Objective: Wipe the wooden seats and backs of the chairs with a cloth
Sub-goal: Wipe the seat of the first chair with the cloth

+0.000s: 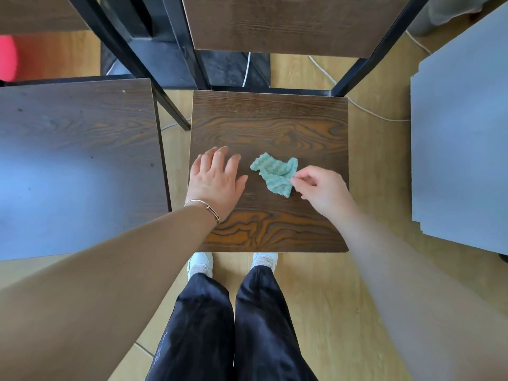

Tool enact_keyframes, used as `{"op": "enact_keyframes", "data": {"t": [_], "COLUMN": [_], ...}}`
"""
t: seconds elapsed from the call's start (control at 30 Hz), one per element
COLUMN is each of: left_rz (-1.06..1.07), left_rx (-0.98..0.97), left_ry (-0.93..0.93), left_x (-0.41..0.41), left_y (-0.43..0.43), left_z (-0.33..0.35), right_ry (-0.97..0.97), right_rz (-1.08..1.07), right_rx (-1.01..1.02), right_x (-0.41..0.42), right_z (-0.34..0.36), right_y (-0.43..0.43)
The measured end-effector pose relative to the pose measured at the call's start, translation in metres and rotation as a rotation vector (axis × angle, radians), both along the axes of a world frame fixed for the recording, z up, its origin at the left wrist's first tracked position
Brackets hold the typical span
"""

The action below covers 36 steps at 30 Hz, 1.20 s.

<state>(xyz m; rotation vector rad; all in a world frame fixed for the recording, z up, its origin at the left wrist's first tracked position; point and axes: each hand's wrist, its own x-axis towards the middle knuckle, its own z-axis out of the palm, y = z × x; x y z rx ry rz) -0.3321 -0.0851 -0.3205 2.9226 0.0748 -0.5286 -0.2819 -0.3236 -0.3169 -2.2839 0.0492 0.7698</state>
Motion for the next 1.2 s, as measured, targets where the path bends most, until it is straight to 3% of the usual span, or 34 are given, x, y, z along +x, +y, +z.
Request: {"op": "enact_keyframes", "data": {"t": [0.23,0.33,0.5,0.73,0.93,1.07,1.2], "left_rz": [0.173,0.077,-0.162,-0.277,-0.145,0.081,0.246], "left_rx": [-0.138,-0.159,-0.028,-0.039,-0.082,-0.276,-0.415], "left_ry": [0.109,0.173,0.214,0.339,0.323,0.345,0.254], "left_x": [0.040,0.064,0.093,0.097,0.086,0.084,0.086], "left_y": [-0.045,-0.058,-0.072,-0.069,-0.052,-0.041,-0.023], "left_z": [-0.002,-0.006,-0.017,-0.027,-0.024,-0.006,0.010], "right_ry": [-0.023,0.015,0.102,0.099,0.110,0.123,0.051], "right_rz": [-0.123,-0.182,-0.209,-0.160,-0.271,-0.401,-0.369], "right_rx": [-0.049,-0.067,-0.101,-0.232,-0.157,0.018,0.085], "right_x": [-0.009,-0.008,-0.005,-0.001,0.005,0.018,0.035], "right_z": [-0.009,-0.013,-0.023,-0.032,-0.029,-0.018,-0.008], "right_y": [-0.036,-0.048,-0.062,-0.062,-0.050,-0.035,-0.021]}}
